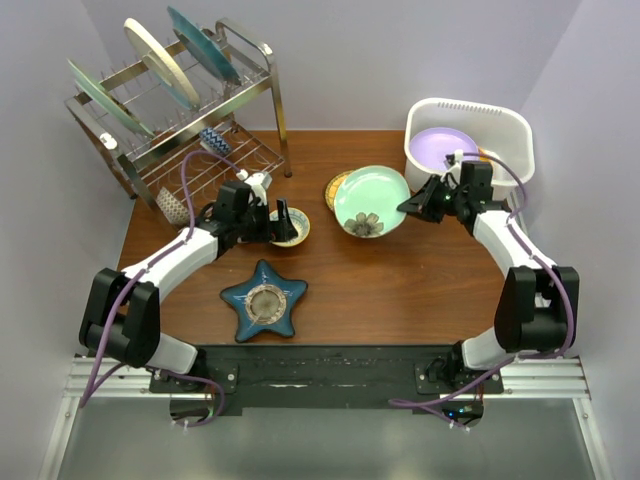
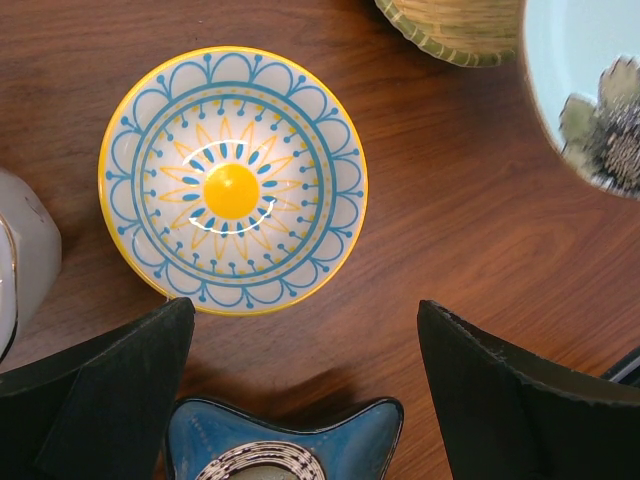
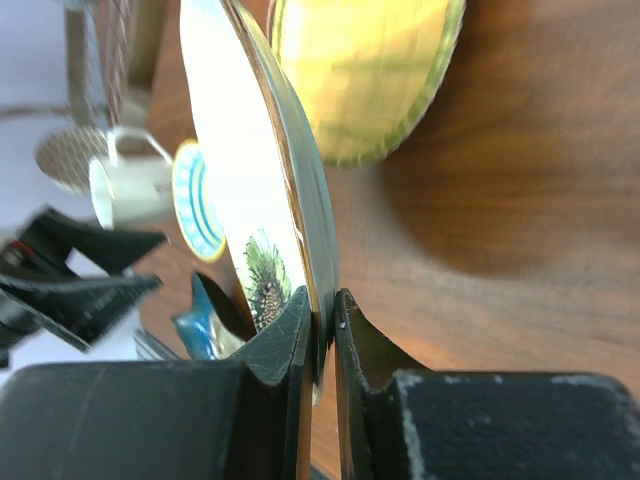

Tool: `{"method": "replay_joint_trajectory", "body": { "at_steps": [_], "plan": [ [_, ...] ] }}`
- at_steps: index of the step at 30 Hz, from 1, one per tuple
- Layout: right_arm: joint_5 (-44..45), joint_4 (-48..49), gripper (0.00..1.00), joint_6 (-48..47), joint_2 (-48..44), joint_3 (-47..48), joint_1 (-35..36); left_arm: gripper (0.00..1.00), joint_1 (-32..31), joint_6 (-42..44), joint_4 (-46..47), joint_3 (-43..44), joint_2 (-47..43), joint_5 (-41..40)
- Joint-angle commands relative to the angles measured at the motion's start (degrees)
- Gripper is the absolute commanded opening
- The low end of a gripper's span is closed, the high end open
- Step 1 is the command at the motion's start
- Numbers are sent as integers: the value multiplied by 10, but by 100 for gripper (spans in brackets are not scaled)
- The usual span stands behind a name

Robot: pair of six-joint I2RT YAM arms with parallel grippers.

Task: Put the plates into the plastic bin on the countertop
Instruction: Place the plate in the plastic bin.

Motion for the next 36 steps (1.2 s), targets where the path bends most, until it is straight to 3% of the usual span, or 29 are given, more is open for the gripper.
{"method": "replay_joint_trajectory", "body": {
  "at_steps": [1, 15, 29, 36],
  "plan": [
    [-45, 100, 0, 54, -2, 58, -35, 98, 0, 3, 19, 1, -18, 4],
    [-40, 142, 0, 111, 45, 152, -83, 98, -1, -2, 23, 0, -18, 10],
    [-76, 281, 0, 242, 138, 188, -159, 98, 0, -3, 21, -10, -31, 9],
    [-67, 290, 0, 266, 175, 212, -193, 98, 0, 3, 14, -11, -38, 2]
  ]
}}
